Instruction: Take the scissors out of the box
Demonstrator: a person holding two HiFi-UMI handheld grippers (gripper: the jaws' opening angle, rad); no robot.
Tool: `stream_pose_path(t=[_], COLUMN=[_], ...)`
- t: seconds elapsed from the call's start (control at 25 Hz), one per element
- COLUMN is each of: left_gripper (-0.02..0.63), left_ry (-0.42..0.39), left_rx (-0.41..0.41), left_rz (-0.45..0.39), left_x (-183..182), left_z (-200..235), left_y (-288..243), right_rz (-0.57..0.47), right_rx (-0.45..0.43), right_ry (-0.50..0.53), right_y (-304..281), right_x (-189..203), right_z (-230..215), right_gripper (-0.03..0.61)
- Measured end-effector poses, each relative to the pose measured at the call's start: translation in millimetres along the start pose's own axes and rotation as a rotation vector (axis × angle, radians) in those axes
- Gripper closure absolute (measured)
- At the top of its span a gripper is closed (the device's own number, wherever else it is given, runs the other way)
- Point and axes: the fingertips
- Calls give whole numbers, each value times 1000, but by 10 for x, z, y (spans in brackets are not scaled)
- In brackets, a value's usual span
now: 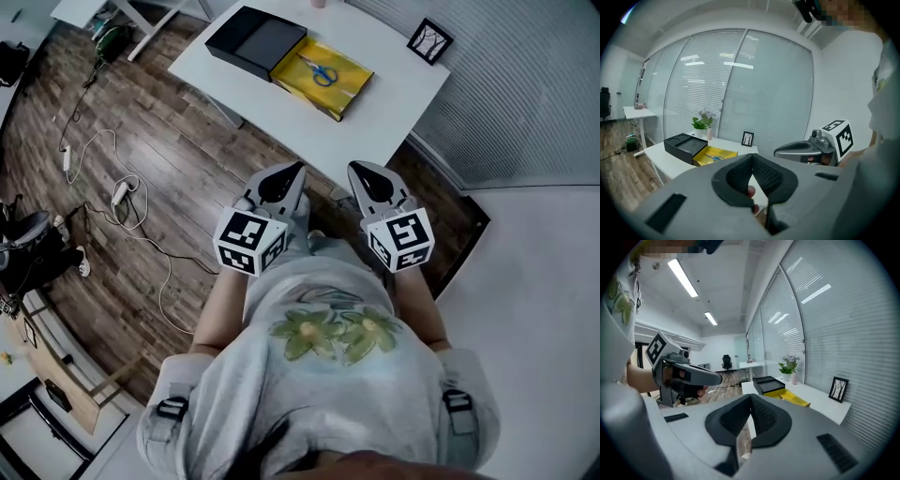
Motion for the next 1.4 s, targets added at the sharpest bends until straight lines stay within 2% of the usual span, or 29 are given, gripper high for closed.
stream_pose_path(t=[0.2, 0.64, 1.08, 1.4], left_gripper=[606, 606, 606, 606], left_ry=[4, 1, 18, 41], left_rx=[-13, 41, 92, 137], left_rz=[-7, 22, 54, 108], left_x=[9, -223, -332, -197], left_z=[380, 1104, 1777, 2146], left_y=[-227, -877, -1398, -1654], right_rz=[12, 60, 146, 194], right_rx=[8, 45, 82, 140], right_ry=[0, 30, 33, 27], right_y=[-308, -1152, -1866, -2231], right_x=[77, -47, 104, 260], right_z=[-169, -661, -1039, -1269], right_gripper=[572, 572, 571, 572])
Point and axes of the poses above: the fingertips, and each gripper's own axes: y backward along the fingers, z to its left, x out of its underside, and after that the axes turned 15 degrees about -z, right-handed
